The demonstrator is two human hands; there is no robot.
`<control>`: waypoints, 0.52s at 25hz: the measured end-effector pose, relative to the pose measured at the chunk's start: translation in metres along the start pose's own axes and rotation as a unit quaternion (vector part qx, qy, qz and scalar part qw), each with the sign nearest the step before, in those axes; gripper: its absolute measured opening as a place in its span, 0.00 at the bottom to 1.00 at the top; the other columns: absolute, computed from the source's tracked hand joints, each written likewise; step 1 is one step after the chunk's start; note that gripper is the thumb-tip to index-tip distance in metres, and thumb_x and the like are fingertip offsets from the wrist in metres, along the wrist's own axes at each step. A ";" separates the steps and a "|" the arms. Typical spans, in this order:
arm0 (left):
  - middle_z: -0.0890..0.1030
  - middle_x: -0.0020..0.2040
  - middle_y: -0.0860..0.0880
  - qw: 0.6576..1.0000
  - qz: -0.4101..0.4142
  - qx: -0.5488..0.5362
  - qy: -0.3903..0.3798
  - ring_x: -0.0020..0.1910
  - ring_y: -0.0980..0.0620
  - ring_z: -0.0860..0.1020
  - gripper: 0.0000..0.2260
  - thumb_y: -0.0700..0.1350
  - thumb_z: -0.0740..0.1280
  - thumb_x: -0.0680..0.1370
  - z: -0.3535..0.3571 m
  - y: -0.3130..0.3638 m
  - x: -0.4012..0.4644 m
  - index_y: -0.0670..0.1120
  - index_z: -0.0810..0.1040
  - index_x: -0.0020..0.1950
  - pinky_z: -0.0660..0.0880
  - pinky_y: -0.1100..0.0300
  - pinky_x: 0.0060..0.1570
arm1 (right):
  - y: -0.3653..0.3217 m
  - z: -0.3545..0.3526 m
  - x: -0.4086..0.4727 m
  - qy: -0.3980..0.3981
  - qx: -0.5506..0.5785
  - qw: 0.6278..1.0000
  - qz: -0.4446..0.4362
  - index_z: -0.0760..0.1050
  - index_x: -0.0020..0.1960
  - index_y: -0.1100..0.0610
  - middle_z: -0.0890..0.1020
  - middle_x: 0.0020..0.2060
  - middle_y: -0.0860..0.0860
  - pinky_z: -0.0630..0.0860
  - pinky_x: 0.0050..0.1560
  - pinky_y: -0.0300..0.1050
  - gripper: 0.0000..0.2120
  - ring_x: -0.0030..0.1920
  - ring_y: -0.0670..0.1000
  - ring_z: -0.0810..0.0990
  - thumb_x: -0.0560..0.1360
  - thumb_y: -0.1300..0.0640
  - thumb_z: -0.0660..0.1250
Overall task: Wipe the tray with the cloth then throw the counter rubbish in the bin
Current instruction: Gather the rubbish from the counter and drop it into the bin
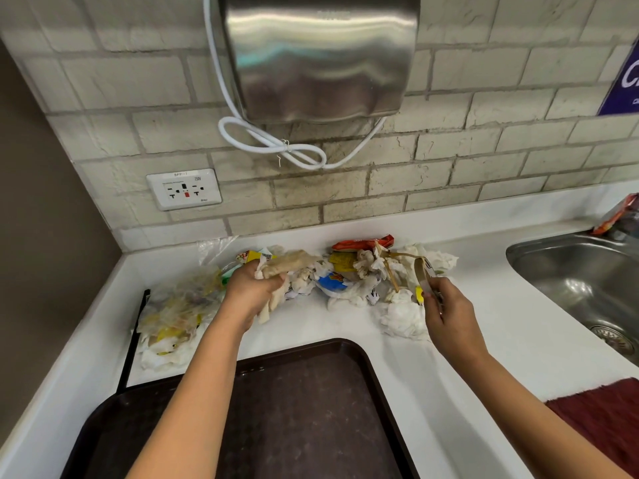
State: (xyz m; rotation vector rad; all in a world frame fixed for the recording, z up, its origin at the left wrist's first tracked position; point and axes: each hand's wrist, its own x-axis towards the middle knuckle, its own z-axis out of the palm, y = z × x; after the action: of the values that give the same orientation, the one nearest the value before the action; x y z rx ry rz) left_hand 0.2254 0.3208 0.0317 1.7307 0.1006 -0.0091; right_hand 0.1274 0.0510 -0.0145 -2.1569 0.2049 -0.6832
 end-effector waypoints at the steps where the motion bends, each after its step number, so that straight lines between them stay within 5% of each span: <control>1: 0.79 0.50 0.47 1.000 0.002 -0.009 0.005 0.53 0.47 0.77 0.09 0.33 0.68 0.74 0.003 0.003 -0.005 0.43 0.77 0.52 0.72 0.62 0.46 | -0.003 -0.001 -0.001 0.001 0.010 1.000 -0.003 0.72 0.48 0.56 0.77 0.37 0.51 0.67 0.36 0.40 0.04 0.37 0.48 0.74 0.78 0.62 0.59; 4: 0.79 0.56 0.43 1.000 0.000 -0.030 0.009 0.53 0.47 0.77 0.13 0.32 0.64 0.76 0.014 0.012 -0.021 0.40 0.75 0.60 0.71 0.58 0.54 | -0.015 -0.011 -0.004 0.009 0.037 0.999 -0.022 0.72 0.49 0.54 0.77 0.38 0.48 0.68 0.38 0.35 0.06 0.39 0.45 0.74 0.78 0.63 0.59; 8: 0.80 0.45 0.47 0.992 0.004 -0.122 -0.016 0.45 0.49 0.78 0.11 0.31 0.62 0.77 0.035 0.037 -0.057 0.47 0.75 0.45 0.75 0.59 0.46 | -0.026 -0.041 -0.016 0.046 0.076 0.994 -0.062 0.72 0.49 0.54 0.77 0.38 0.48 0.68 0.37 0.28 0.06 0.39 0.42 0.75 0.78 0.64 0.59; 13: 0.81 0.43 0.48 0.976 -0.002 -0.186 -0.111 0.41 0.52 0.80 0.09 0.32 0.62 0.77 0.075 0.060 -0.109 0.44 0.77 0.50 0.76 0.58 0.47 | -0.027 -0.087 -0.044 0.087 0.082 0.989 -0.086 0.71 0.45 0.54 0.73 0.34 0.44 0.67 0.36 0.26 0.04 0.37 0.39 0.73 0.76 0.60 0.59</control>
State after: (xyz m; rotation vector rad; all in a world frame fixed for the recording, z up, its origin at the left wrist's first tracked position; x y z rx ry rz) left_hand 0.1253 0.2308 0.0859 1.3455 -0.0576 -0.1768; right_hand 0.0417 0.0251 0.0319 -1.9730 0.0528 -0.9544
